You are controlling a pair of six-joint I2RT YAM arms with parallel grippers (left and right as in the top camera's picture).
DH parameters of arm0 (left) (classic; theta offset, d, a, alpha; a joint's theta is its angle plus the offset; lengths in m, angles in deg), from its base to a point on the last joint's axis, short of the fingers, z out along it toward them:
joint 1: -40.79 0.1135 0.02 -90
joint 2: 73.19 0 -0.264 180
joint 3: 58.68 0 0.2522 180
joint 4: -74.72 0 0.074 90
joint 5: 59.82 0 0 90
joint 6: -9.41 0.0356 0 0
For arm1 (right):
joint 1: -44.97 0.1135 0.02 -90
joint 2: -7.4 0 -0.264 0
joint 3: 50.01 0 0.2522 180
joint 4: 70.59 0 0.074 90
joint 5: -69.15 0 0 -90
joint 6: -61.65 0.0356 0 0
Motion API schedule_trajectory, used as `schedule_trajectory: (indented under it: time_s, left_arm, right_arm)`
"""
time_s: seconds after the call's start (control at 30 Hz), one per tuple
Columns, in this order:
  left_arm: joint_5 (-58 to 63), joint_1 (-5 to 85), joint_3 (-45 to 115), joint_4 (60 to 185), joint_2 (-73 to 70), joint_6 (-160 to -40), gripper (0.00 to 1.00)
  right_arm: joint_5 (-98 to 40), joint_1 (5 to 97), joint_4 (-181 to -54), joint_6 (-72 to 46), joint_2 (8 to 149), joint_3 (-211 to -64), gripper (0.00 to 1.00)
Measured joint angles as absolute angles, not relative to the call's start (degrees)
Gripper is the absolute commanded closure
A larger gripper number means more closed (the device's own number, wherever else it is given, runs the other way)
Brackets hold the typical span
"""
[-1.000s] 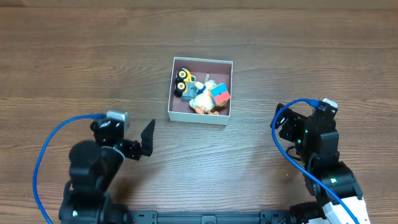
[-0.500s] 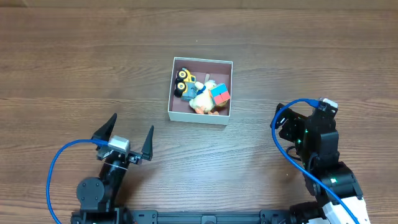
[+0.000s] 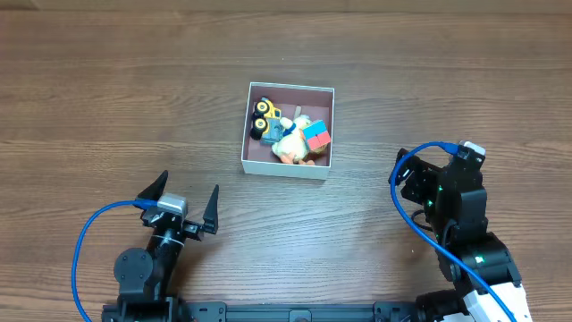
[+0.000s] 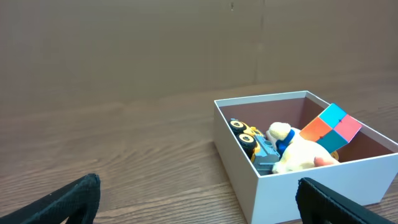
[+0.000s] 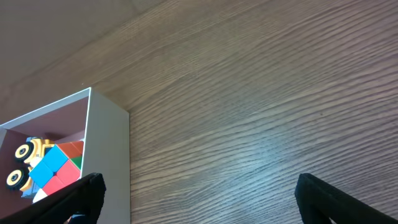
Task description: Pack container
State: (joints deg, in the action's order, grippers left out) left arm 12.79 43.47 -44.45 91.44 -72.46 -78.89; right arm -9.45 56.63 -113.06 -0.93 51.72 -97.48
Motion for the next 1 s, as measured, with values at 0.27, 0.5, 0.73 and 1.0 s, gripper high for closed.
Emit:
schedule_trajectory:
  time_s: [0.27,0.5,0.73,1.0]
  left_arm:
    - [12.79,43.47,-44.45,91.44,-72.46,-78.89,0.00]
    - [12.79,43.47,-44.45,91.44,-72.46,-78.89,0.00]
    - [12.81,43.47,-44.45,91.44,-72.46,-78.89,0.00]
    - [12.81,43.47,-44.45,91.44,-72.46,-78.89,0.00]
  right_arm:
    - [-9.45,56.63,-113.06,-0.90,51.70,-97.48,0.00]
    - [-9.41,56.63,-114.11,-0.90,51.72,-97.48,0.00]
    - [-7.77,56.63,-120.58,-0.95,45.47,-97.46,0.00]
    - [-7.60,51.02,-120.75,-11.22,29.95,-96.10,0.00]
